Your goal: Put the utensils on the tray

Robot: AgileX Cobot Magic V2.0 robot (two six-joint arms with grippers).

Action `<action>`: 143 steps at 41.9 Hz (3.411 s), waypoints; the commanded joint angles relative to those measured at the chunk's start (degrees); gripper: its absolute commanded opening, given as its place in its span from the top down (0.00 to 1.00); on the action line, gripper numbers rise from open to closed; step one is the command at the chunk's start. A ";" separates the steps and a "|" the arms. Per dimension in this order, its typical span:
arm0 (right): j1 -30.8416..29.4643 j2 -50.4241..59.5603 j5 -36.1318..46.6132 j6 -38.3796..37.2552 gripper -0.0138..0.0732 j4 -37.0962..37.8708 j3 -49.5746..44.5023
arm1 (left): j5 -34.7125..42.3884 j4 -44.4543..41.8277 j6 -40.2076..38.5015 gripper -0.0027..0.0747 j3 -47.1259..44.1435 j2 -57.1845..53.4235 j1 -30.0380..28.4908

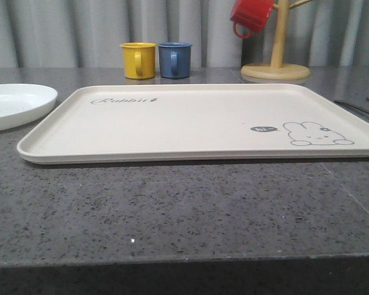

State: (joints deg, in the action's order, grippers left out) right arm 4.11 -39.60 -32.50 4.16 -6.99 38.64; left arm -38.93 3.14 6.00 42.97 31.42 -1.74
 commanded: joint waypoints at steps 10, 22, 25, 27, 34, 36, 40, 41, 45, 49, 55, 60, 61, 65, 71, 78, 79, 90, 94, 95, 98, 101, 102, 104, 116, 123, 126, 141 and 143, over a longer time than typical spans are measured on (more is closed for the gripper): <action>-0.01 -0.10 3.20 0.47 0.23 0.16 2.08 | 3.14 0.31 -0.50 0.23 1.81 4.16 0.26; -0.01 -0.10 3.09 0.47 0.23 0.16 2.08 | -3.16 -6.38 -0.50 0.23 7.46 19.13 -0.80; -0.01 -0.10 3.09 0.47 0.23 0.16 2.08 | -3.59 -5.89 -0.50 0.23 9.87 23.91 -3.39; -0.01 -0.10 3.05 0.47 0.23 0.16 2.08 | -4.30 -4.04 -0.50 0.23 11.60 27.30 -5.90; -0.01 -0.10 3.02 0.47 0.23 0.16 2.08 | -6.02 12.94 8.98 0.23 16.62 37.76 -13.91; -0.01 -0.10 3.02 0.47 0.23 0.16 2.08 | -6.02 17.61 12.18 0.23 17.46 40.30 -15.23; -0.01 -0.10 3.02 0.47 0.23 0.16 2.08 | -5.90 24.81 16.74 0.23 19.06 44.27 -16.56; -0.01 -0.10 3.02 0.47 0.23 0.16 2.08 | -5.90 26.08 16.97 0.23 19.59 45.13 -16.62; -0.01 -0.10 2.95 0.47 0.23 0.16 2.08 | -5.62 28.05 18.18 0.23 21.20 48.52 -16.62; -0.01 -0.10 2.95 0.47 0.23 0.16 2.08 | -5.52 28.93 18.28 0.23 22.94 51.75 -16.62; -0.01 -0.10 2.95 0.47 0.23 0.16 2.08 | -5.39 28.93 18.82 0.23 24.51 55.05 -16.51; -0.01 -0.10 2.95 0.47 0.23 0.16 2.08 | -5.39 28.93 19.11 0.23 25.63 57.64 -16.51; -0.01 -0.10 2.95 0.47 0.23 0.16 2.08 | -5.39 28.93 19.11 0.23 25.78 57.96 -16.51; -0.01 -0.10 2.95 0.47 0.23 0.16 2.08 | -5.37 28.93 19.20 0.23 25.89 59.11 -16.51; -0.01 -0.10 2.95 0.47 0.23 0.16 2.08 | -5.57 28.93 19.23 0.24 25.89 60.37 -16.51; -0.01 -0.10 2.91 0.47 0.23 0.16 2.08 | -5.91 28.93 19.70 0.41 25.89 60.75 -16.51; -0.01 -0.10 2.91 0.47 0.23 0.16 2.08 | -5.91 28.93 19.70 0.46 25.89 60.75 -16.51; -0.01 -0.10 2.91 0.47 0.23 0.16 2.08 | -5.91 28.93 19.70 0.90 25.89 60.75 -16.51; -0.01 -0.10 2.91 0.47 0.23 0.16 2.08 | -5.91 28.93 19.70 0.99 25.89 60.75 -16.51; -0.01 -0.10 2.91 0.47 0.23 0.16 2.08 | -5.91 28.93 19.70 0.99 25.89 60.75 -16.51; -0.01 -0.10 2.91 0.47 0.23 0.16 2.08 | -5.91 28.93 19.70 0.99 25.89 60.75 -16.51; -0.01 -0.10 2.91 0.47 0.23 0.16 2.08 | -5.91 28.93 19.70 0.99 26.00 60.75 -16.51; -0.01 -0.10 2.91 0.47 0.23 0.16 2.08 | -5.91 28.93 19.70 0.99 26.01 60.58 -16.51; -0.01 -0.10 2.91 0.47 0.23 0.16 2.08 | -6.36 28.93 19.70 0.99 26.61 60.20 -16.51; -0.01 -0.10 2.91 0.47 0.23 0.16 2.08 | -12.57 32.53 19.70 0.99 33.68 56.76 -14.48; -0.01 -0.10 2.91 0.47 0.23 0.16 2.08 | -13.66 32.53 19.70 0.99 38.44 56.35 -6.92; -0.01 -0.10 2.91 0.47 0.23 0.16 2.08 | -12.42 32.53 19.70 0.99 38.85 56.35 -2.91; -0.01 -0.10 2.89 0.47 0.23 0.16 2.08 | -7.69 32.30 19.70 0.99 38.85 60.55 12.01; -0.01 -0.10 2.89 0.47 0.23 0.16 2.08 | -7.69 32.30 19.70 0.99 38.85 61.73 12.76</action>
State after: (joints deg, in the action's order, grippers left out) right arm 4.11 -39.69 -33.16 4.16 -6.99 38.64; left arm -49.16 33.16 25.66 79.77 93.66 9.28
